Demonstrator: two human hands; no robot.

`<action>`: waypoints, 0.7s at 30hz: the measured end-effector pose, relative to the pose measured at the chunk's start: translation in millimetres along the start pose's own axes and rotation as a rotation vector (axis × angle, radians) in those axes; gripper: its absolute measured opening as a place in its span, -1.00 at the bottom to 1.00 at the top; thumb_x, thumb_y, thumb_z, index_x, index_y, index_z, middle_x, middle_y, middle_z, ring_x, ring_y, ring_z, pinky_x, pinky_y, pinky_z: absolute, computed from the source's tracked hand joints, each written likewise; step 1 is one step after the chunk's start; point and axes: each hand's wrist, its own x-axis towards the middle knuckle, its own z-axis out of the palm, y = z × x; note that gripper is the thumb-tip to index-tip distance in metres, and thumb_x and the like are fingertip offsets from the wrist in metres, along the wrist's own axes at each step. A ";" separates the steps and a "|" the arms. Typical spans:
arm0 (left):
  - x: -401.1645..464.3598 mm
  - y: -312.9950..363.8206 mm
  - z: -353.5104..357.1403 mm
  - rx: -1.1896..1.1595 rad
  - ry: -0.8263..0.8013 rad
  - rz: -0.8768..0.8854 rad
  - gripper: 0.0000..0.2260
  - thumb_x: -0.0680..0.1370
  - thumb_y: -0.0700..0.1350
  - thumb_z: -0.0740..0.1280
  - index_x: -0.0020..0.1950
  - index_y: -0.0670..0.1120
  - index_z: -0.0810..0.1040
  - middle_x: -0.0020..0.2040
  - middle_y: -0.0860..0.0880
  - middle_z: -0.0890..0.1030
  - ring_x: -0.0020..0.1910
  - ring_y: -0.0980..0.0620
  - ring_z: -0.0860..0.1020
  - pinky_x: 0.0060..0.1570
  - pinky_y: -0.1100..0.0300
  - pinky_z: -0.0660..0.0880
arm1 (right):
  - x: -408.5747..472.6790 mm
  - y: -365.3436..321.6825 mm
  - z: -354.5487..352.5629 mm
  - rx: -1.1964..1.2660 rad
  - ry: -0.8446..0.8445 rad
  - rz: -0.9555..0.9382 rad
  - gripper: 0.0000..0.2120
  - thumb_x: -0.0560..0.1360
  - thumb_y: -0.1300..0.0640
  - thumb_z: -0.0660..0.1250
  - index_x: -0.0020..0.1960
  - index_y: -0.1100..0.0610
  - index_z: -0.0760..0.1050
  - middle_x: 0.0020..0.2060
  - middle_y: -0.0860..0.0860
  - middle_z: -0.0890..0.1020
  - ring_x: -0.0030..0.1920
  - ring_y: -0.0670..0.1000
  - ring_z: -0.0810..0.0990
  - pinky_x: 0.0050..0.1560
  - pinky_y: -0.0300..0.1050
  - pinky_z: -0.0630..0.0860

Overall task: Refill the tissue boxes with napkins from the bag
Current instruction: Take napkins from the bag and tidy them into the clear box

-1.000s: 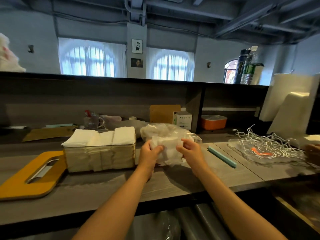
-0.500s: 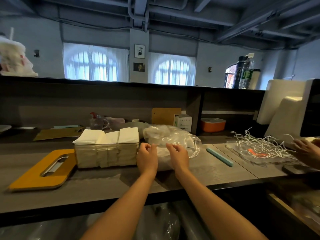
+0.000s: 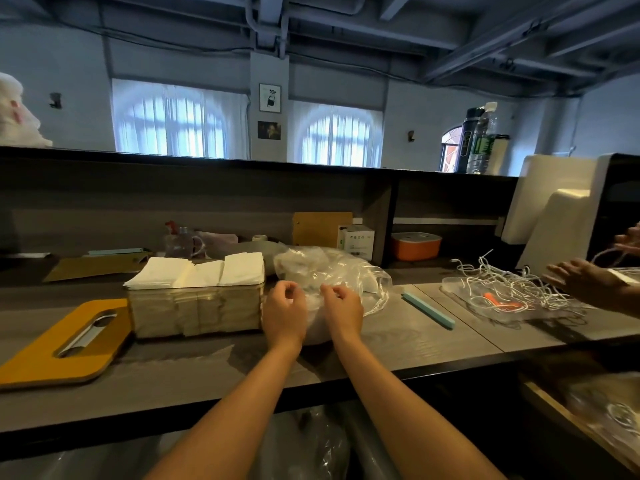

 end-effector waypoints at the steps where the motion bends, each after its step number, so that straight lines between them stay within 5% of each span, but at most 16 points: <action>1: -0.1 -1.0 0.2 0.029 -0.019 0.011 -0.87 0.63 -0.08 0.22 0.00 -0.05 0.55 -0.08 0.00 0.59 -0.12 0.07 0.51 -0.20 0.19 0.36 | -0.8 -0.1 0.2 -0.019 -0.004 -0.013 -0.82 0.56 0.02 0.31 -0.17 0.06 0.57 -0.25 -0.05 0.59 -0.20 -0.09 0.52 -0.21 -0.18 0.39; 8: -3.1 -3.5 2.3 0.157 -0.174 0.053 -0.72 0.66 -0.10 0.15 -0.16 -0.10 0.57 -0.19 -0.08 0.60 -0.18 -0.04 0.54 -0.19 0.11 0.42 | -5.2 -3.3 -2.1 -0.133 0.058 -0.032 -0.61 0.60 0.02 0.24 -0.38 0.08 0.43 -0.45 -0.03 0.45 -0.40 -0.08 0.40 -0.38 -0.16 0.27; 14: -23.0 8.3 -18.3 0.042 -0.391 0.219 -0.90 0.62 -0.09 0.30 0.10 -0.02 0.56 -0.08 0.08 0.59 -0.10 0.21 0.52 -0.25 0.43 0.37 | -12.3 -4.4 -12.0 -0.125 0.176 -0.026 -0.63 0.60 -0.08 0.25 -0.31 0.07 0.50 -0.41 -0.06 0.51 -0.35 -0.08 0.48 -0.38 -0.16 0.28; 16: -26.1 3.7 -22.6 0.040 -0.438 0.238 -0.81 0.57 -0.13 0.38 0.17 0.03 0.54 -0.03 0.11 0.59 -0.04 0.20 0.55 -0.18 0.45 0.44 | -13.9 -6.0 -15.2 -0.065 0.152 -0.022 -0.63 0.60 -0.07 0.26 -0.32 0.07 0.50 -0.42 -0.06 0.51 -0.37 -0.11 0.46 -0.39 -0.18 0.28; 19: -24.3 -1.1 -30.1 0.001 -0.359 0.159 -0.79 0.55 -0.22 0.37 0.13 0.01 0.56 -0.01 0.03 0.63 0.03 0.04 0.59 0.03 0.15 0.55 | -18.5 -10.9 -18.3 0.172 0.010 0.017 -0.59 0.61 -0.05 0.25 -0.37 0.07 0.43 -0.44 -0.06 0.47 -0.38 -0.10 0.44 -0.33 -0.22 0.36; 21: -20.9 -4.2 -34.0 -0.079 -0.259 0.062 -0.83 0.55 -0.24 0.36 0.09 -0.02 0.56 -0.04 0.00 0.62 0.04 -0.04 0.59 0.07 0.02 0.56 | -24.1 -14.5 -18.9 0.253 -0.115 0.045 -0.73 0.61 0.03 0.25 -0.23 0.07 0.53 -0.26 -0.02 0.59 -0.16 -0.02 0.58 -0.10 -0.12 0.52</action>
